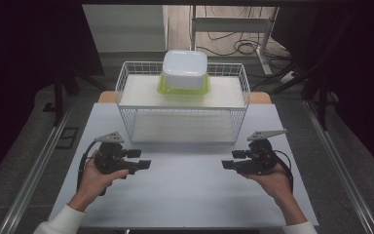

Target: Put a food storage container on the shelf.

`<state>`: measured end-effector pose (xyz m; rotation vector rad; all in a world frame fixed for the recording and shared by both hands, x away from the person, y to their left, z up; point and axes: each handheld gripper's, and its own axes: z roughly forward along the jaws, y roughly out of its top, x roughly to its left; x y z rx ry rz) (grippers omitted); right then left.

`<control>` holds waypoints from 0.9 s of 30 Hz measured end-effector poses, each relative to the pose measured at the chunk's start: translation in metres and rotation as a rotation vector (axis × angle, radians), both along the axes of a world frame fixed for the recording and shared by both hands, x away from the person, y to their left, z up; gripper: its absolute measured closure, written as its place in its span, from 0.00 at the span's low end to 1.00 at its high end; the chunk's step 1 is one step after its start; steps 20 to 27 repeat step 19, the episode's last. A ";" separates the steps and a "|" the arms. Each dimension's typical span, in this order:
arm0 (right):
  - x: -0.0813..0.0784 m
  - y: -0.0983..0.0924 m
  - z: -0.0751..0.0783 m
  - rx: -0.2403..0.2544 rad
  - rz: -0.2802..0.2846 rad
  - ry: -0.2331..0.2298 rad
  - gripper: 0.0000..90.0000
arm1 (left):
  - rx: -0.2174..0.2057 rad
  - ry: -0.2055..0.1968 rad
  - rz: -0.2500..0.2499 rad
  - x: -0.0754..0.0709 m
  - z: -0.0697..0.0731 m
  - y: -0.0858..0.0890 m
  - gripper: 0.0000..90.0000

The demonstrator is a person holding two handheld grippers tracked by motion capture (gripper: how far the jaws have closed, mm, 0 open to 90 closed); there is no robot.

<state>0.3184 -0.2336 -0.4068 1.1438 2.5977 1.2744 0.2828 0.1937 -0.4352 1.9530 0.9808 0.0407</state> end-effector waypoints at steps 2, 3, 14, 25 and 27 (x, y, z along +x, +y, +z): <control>-0.001 -0.004 -0.011 -0.020 -0.009 0.015 0.40 | -0.005 0.011 0.004 -0.001 -0.008 0.001 0.38; -0.001 -0.005 -0.015 -0.028 -0.013 0.023 0.40 | -0.003 0.021 0.006 -0.001 -0.011 0.001 0.38; -0.003 -0.015 -0.027 -0.051 -0.049 0.033 0.39 | 0.000 0.032 0.013 -0.002 -0.018 0.002 0.37; -0.007 -0.018 -0.027 -0.038 -0.049 0.016 0.37 | -0.010 0.030 0.029 -0.002 -0.018 0.006 0.36; -0.007 -0.018 -0.027 -0.038 -0.049 0.016 0.37 | -0.010 0.030 0.029 -0.002 -0.018 0.006 0.36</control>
